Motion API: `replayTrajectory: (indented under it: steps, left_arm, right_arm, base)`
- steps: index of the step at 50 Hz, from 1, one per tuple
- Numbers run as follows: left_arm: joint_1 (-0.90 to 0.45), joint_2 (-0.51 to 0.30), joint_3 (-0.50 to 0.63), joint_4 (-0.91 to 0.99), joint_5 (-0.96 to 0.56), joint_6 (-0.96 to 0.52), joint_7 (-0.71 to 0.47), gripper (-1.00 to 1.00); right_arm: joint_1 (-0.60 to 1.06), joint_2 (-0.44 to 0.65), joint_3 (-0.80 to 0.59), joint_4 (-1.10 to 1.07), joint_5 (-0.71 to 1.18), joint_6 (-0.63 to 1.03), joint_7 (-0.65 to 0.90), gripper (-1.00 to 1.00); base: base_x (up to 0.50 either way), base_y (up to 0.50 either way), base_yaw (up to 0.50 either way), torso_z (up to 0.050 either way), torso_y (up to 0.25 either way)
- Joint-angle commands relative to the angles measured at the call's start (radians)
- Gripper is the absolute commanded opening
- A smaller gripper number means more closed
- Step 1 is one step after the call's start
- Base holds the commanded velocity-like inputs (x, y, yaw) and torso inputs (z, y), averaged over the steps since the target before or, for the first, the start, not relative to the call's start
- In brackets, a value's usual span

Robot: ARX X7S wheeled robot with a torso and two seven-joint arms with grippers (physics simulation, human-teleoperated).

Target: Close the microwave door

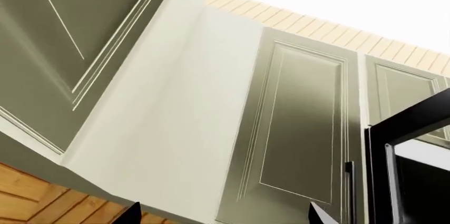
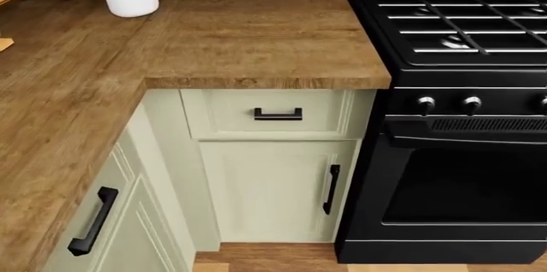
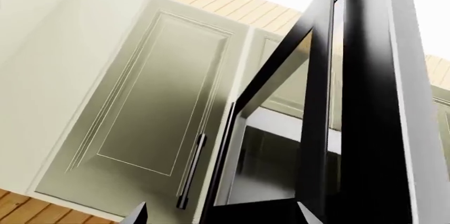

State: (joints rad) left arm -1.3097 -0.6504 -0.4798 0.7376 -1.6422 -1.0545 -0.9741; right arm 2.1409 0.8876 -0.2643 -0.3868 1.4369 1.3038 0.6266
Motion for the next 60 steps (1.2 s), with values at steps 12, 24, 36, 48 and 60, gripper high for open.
replayTrajectory:
  steps: [12,24,36,48,60]
  left_arm:
    - [0.004,-0.007,0.007,0.003,-0.009,0.013,-0.006,1.0]
    - [0.004,-0.013,0.009,0.003,-0.012,0.02,-0.007,1.0]
    - [0.005,-0.016,0.013,0.004,-0.012,0.026,-0.008,1.0]
    - [0.009,-0.017,0.016,0.006,-0.01,0.031,-0.005,1.0]
    - [0.015,-0.02,0.019,0.009,-0.013,0.037,-0.007,1.0]
  right_arm:
    - [0.002,0.006,-0.006,0.005,0.005,-0.004,0.0,1.0]
    - [0.004,0.007,-0.009,0.006,0.009,-0.006,0.003,1.0]
    - [0.003,0.009,-0.014,0.005,0.01,-0.009,0.001,1.0]
    - [0.009,0.011,-0.026,0.002,0.003,-0.006,-0.01,1.0]
    - [0.007,0.014,-0.026,0.004,0.006,-0.011,-0.008,1.0]
  base:
    - [0.5,0.0,0.0,0.0,0.001]
    - [0.5,0.0,0.0,0.0,0.002]
    - [0.5,0.0,0.0,0.0,0.001]
    - [0.5,0.05,0.0,0.0,0.001]
    - [0.5,0.2,0.0,0.0,0.002]
